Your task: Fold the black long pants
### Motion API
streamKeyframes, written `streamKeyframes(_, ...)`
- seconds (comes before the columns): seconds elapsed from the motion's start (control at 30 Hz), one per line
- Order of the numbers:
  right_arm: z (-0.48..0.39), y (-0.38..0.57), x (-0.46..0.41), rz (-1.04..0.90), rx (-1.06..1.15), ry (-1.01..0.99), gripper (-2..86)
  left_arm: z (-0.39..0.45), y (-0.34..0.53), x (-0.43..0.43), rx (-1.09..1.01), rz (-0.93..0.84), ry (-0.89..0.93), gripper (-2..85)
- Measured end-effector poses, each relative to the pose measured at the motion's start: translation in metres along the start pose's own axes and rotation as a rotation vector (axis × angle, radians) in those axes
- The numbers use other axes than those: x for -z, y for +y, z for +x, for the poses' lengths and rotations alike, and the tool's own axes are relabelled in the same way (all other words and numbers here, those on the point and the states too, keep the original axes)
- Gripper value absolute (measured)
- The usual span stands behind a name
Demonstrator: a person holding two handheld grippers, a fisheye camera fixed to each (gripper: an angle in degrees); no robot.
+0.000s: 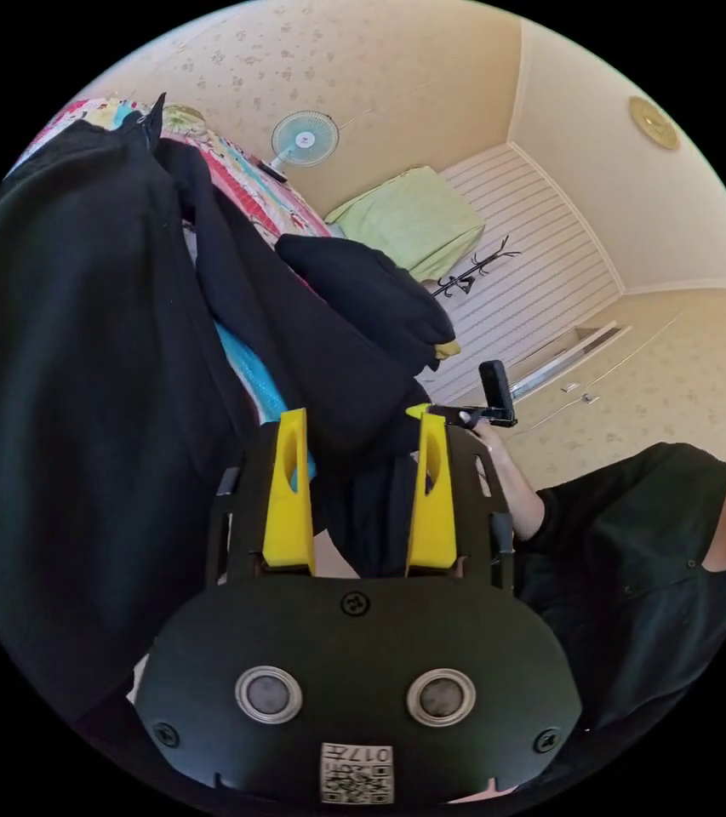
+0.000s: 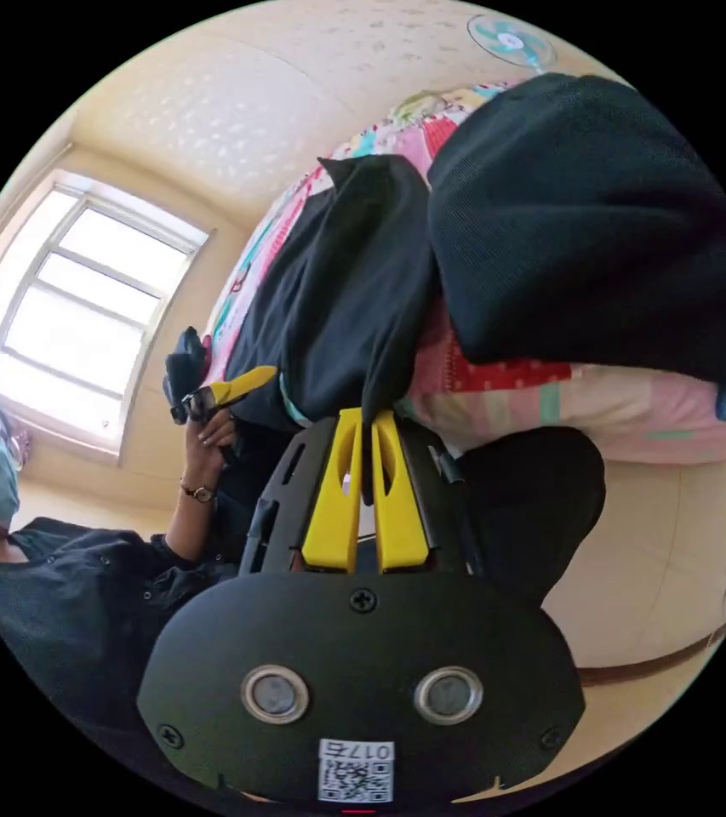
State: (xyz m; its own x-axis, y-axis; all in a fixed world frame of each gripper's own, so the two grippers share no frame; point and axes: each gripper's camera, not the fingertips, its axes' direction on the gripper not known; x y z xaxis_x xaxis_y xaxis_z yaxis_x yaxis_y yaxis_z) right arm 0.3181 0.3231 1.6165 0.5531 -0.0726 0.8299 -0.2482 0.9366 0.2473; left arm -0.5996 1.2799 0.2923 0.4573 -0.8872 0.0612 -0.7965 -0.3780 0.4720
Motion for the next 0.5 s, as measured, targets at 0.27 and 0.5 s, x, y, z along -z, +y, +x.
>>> streamKeyframes(0.27,-0.172,-0.016,-0.017,-0.23,0.629,-0.186,1.8,0.068,-0.017,0.023,-0.091,0.097,0.255,17.8)
streamKeyframes(0.5,-0.197,-0.022,-0.096,-0.519,0.687,-0.187,2.9,0.019,-0.001,0.01,0.089,-0.053,0.196,3.9)
